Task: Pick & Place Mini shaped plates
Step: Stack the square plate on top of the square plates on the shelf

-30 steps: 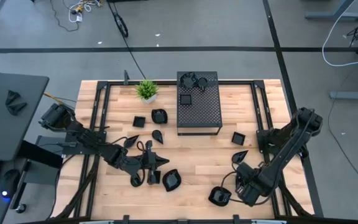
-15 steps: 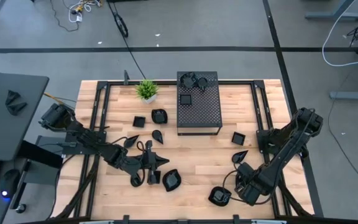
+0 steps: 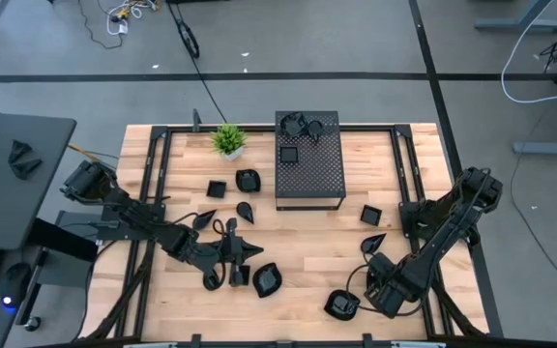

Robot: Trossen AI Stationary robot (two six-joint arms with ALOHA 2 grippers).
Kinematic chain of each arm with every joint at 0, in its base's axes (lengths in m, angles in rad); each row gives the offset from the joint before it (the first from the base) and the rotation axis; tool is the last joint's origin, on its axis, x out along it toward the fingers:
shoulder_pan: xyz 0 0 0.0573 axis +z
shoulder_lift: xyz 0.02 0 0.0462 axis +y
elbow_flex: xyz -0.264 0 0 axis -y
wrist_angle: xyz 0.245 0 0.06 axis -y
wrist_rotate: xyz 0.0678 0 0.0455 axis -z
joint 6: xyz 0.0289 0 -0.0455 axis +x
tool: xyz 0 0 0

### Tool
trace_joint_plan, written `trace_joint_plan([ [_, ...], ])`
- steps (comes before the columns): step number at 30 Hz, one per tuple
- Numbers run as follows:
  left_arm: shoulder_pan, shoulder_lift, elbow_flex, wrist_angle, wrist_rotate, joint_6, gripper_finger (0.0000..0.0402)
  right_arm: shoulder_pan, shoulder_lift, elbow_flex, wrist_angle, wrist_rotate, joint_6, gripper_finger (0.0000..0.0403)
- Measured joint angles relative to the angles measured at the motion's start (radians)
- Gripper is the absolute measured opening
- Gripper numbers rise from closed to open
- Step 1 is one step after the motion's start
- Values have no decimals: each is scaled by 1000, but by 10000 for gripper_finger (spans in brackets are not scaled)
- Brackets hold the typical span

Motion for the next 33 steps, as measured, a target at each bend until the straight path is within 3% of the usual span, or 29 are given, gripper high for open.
trace_joint_plan([
  [9,0,0,0,0,0,0,14,26,0,0,-1,0,1,79],
  [19,0,0,0,0,0,1,14,40,0,0,-2,-3,3,114],
  [33,0,0,0,0,0,2,14,40,0,0,6,-1,-20,112],
])
